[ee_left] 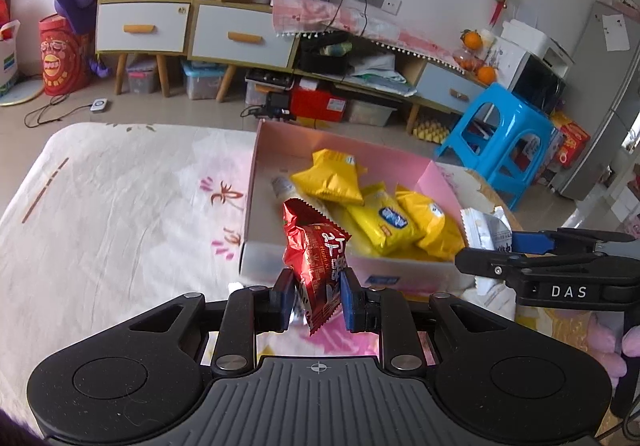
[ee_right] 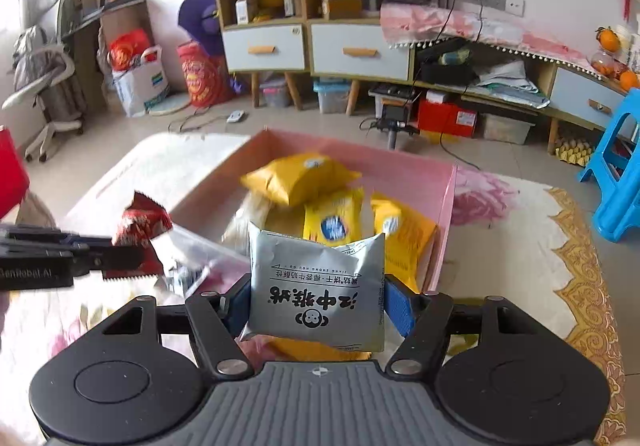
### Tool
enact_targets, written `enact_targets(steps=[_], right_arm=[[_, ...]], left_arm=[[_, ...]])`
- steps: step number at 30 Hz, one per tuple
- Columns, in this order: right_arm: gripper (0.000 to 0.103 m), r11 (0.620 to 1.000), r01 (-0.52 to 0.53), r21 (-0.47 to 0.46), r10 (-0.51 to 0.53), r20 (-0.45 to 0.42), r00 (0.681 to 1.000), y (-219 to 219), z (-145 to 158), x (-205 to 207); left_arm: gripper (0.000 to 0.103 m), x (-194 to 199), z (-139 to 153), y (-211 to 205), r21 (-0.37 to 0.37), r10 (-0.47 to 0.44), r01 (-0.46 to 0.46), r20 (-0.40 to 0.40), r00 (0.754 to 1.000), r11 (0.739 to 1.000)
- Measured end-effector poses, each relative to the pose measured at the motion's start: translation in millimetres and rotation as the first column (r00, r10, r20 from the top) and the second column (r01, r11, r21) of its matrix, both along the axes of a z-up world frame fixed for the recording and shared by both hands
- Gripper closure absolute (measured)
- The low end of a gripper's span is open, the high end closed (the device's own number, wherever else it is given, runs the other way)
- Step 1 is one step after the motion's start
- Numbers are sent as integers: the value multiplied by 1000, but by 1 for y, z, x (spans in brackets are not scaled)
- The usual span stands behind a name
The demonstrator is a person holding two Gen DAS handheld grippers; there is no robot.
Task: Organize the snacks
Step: 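Carry both bags into the box and open both tools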
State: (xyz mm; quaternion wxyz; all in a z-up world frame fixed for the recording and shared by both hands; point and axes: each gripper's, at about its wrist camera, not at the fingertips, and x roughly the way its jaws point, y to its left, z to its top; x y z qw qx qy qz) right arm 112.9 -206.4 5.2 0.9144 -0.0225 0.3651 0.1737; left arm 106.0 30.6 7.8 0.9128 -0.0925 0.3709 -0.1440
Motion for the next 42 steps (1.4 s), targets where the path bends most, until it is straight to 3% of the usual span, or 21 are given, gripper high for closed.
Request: enact_targets(steps=[6,21,27,36,42], right_arm=[[45,998,39,46,-39,1,999,7,2,18],[44,986,123,114,-117,-52,992,20,-18,52],[43,991,103,83,-98,-72,993,30,-28,57],[32,993,86,84,-78,-92,993,29,-29,58],[23,994,82,75,-76,-80,994,30,-24,54]], left_arm=[[82,24,2,-3,0,58,-58,2,998,998],[82,69,-25,-19,66,90,-88,-34,995,994],[81,77,-35,-16,77,115,-110,-61,991,991],[78,75,-33,-10,35,107,-106,-52,993,994],[68,71,-28,-12,42,96,-94,-57,994,995]])
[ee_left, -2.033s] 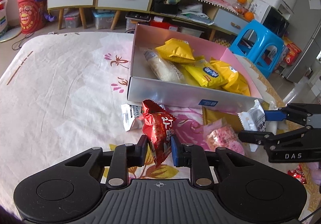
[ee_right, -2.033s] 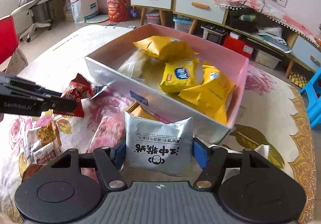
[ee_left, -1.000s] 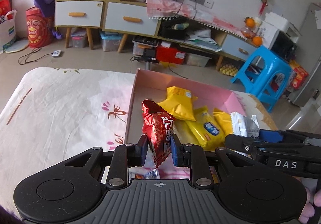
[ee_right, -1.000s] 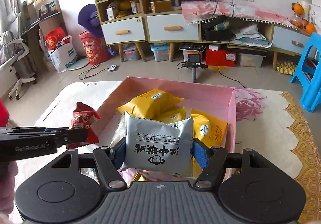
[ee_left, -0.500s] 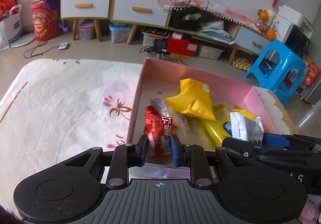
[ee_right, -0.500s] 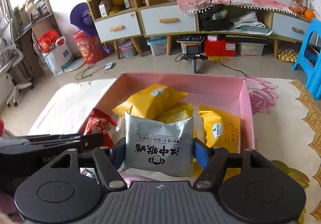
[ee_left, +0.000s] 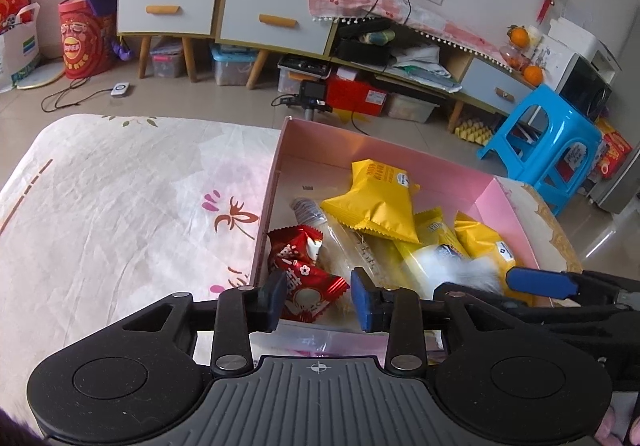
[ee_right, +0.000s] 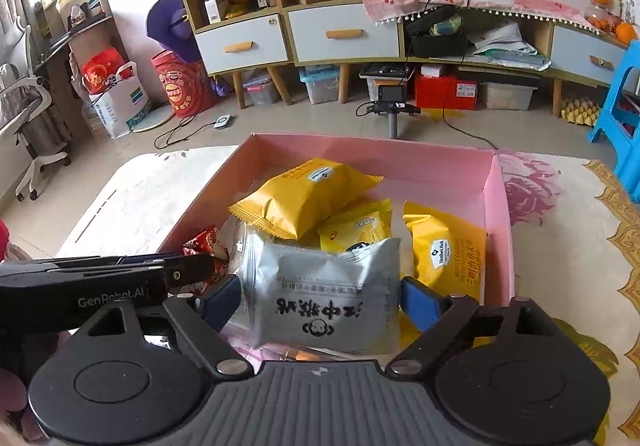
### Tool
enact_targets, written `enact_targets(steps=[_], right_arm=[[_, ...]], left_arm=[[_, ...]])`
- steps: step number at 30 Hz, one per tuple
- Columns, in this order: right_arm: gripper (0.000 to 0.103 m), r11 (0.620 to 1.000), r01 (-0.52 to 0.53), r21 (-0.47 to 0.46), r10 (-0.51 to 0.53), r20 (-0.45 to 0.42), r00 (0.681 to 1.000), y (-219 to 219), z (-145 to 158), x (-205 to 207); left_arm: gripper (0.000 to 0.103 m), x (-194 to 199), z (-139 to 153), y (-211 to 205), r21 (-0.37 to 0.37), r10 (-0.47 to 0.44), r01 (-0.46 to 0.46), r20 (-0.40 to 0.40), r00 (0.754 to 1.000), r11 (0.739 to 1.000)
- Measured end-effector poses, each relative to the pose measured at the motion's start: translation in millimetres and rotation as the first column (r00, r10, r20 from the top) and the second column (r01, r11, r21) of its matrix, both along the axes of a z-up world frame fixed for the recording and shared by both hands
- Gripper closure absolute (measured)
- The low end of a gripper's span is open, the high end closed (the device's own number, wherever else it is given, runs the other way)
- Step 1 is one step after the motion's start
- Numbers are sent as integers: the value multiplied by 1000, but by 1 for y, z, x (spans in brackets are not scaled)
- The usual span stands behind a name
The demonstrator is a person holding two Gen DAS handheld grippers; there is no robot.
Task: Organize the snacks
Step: 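Carry both bags into the box and open both tools, then lift both tools out of the box back over the loose snacks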
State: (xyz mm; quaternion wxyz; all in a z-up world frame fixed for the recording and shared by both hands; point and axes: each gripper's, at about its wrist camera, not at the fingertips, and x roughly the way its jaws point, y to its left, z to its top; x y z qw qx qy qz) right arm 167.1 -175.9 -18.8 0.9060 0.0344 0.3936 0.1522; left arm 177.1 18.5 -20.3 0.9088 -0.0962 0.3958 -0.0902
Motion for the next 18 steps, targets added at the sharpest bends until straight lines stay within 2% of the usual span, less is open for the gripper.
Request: enact_targets(steps=[3,8,10,18], right_arm=[[22,1000,7,7,-7,9,1000,-2,4,-1],[21,999,24,30,-24,19,1000,-6,12,-4],[20,999,24,34,-25,17,1000,-6,15,-6],[20,1000,-19,-25,20,27,999,-2,23,-21]], left_arm=[[59,-4,3,1,5,-1,1,6,1000,1000],[53,-11,11,5,15,-11,11,17,1000,1000],[47,-15,13,5,27,-14,13,20,1000,1000],[32,-34,22,12,86,-36,33,32,999,996]])
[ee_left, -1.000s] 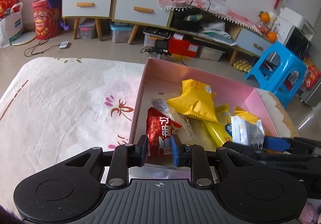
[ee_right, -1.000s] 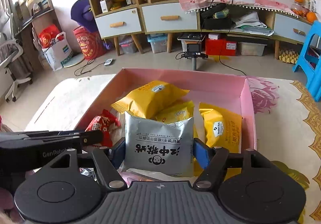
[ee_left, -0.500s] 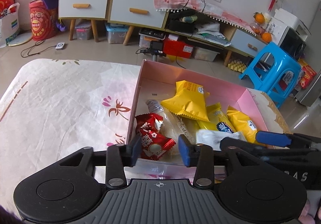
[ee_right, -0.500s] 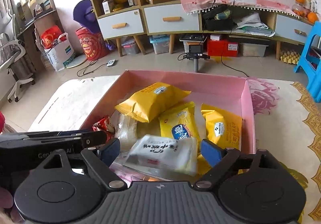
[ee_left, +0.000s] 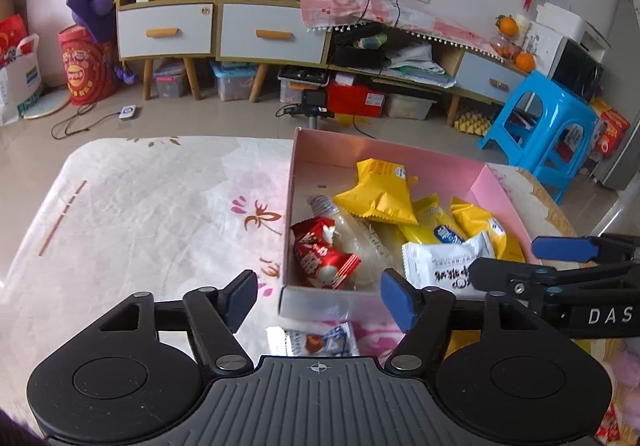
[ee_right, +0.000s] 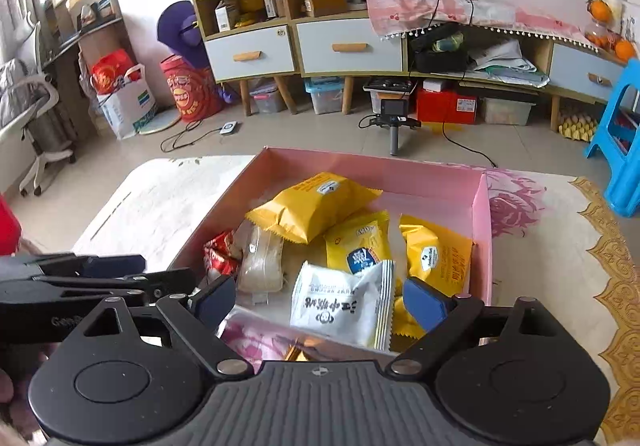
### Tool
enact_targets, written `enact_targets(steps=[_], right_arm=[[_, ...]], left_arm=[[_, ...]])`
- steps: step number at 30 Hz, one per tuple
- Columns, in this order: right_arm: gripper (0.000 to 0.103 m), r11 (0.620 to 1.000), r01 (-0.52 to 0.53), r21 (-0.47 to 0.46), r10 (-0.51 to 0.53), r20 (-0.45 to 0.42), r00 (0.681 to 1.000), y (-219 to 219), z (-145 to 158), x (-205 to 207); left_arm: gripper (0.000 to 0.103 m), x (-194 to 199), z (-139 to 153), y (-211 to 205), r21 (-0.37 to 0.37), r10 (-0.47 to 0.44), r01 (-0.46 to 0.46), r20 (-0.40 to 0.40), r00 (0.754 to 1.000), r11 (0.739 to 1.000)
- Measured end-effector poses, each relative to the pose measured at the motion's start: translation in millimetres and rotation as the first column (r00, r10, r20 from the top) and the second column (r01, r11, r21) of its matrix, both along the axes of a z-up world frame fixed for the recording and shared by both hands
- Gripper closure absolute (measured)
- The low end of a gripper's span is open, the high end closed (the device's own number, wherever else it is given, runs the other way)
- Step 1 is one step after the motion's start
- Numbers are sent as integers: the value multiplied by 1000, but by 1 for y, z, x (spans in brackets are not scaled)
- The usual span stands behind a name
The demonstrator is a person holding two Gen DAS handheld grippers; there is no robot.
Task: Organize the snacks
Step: 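Lift both tools out of the box back over the loose snacks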
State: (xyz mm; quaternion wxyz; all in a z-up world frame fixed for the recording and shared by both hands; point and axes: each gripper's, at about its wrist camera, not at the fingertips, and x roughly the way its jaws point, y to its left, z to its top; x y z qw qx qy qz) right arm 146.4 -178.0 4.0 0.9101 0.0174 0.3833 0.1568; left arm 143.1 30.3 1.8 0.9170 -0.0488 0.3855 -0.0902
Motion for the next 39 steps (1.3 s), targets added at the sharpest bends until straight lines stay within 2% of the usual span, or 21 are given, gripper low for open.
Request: enact_targets(steps=[6,13,22,31,39], right_arm=[[19,999,-16,-42,17,7,1000,-3,5,-13],[17,993,-40,-112,39,-12,999,-6,5,-32],[17,984,-98,-150,95,-29,995,-11,4,-58],[16,972,-198,-128,195,-36,980,-7,3,-86],[16,949,-287,-128,283,-45,958,4,0,-109]], left_arm=[[23,-17,-1,8,20,-26,27,-10,1000,999],[20,-37,-6,17,30,-60,61,-39,997,998],[14,-64,-11,36,48,-88,90,-43,995,995],[12,-84,-17,53,49,-111,114,-52,992,992],[12,-105,-27,49,68,-174,178,-69,982,982]])
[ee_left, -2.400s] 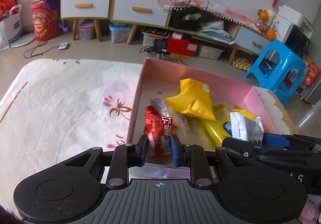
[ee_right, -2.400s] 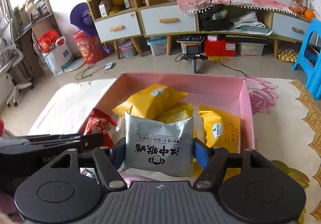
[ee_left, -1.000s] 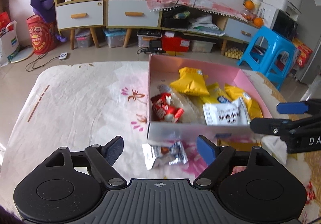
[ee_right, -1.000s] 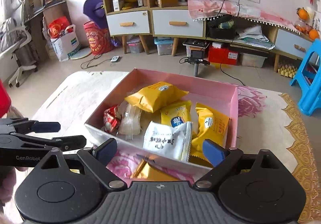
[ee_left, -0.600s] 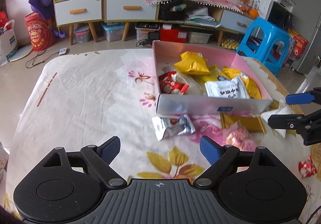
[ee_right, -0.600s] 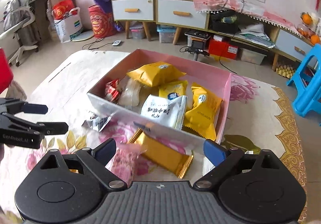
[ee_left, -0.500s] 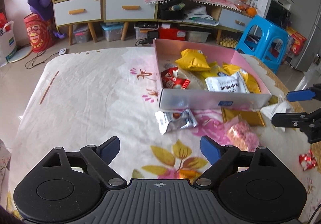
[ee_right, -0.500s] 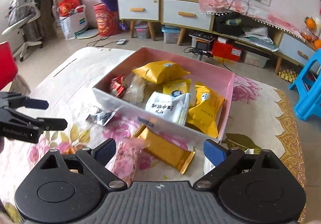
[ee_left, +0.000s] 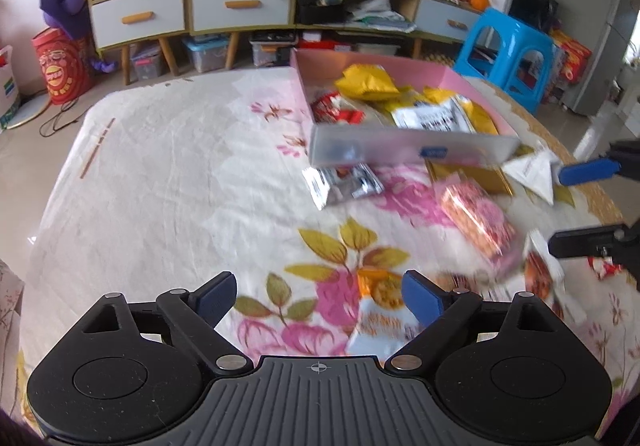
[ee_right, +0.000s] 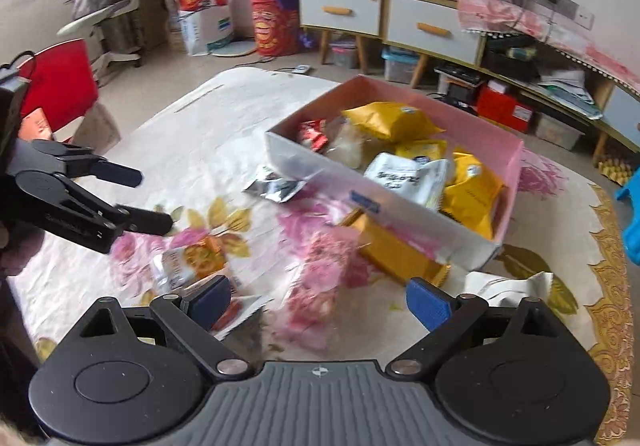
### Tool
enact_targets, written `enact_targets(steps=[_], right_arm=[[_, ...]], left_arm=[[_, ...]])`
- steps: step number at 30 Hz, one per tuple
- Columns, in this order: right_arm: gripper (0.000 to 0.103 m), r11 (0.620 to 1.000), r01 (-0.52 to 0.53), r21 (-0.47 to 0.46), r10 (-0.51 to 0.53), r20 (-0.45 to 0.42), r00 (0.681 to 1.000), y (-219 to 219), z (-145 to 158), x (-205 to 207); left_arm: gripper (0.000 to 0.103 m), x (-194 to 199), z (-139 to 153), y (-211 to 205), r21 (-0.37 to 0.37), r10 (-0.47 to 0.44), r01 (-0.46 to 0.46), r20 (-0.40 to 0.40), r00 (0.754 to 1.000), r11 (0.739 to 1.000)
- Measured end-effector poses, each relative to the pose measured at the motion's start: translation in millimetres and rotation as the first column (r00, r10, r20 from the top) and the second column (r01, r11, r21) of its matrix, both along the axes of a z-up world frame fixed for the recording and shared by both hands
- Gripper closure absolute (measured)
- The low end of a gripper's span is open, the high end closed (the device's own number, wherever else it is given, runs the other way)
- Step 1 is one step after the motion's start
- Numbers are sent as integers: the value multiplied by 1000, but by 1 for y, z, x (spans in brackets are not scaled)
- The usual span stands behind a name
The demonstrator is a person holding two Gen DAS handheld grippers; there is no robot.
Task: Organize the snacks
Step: 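Lift both tools out of the box back over the loose snacks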
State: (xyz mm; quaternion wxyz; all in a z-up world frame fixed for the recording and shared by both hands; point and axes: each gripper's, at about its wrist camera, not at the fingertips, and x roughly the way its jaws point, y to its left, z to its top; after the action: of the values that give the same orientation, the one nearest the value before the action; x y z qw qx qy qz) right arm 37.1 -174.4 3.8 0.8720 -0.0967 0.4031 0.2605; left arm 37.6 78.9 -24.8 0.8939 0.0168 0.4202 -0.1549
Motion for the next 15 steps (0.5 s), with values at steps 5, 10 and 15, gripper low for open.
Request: enact_targets(steps=[5,10,15], right_arm=[[16,1000,-9,12,10,-22,1000,2,-3,-5],[16,999,-32,34,33,-37,999,8,-5,-14],[16,997,-71,26,72,-61,996,20,-15,-22]], left_arm=[[12,-12,-10,-7,30,-54,54,-13,998,998],[12,-18,-17,-15,35,-100,100,-17,995,994],[12,-23,-28,-24,61,-150,151,-25,988,987]])
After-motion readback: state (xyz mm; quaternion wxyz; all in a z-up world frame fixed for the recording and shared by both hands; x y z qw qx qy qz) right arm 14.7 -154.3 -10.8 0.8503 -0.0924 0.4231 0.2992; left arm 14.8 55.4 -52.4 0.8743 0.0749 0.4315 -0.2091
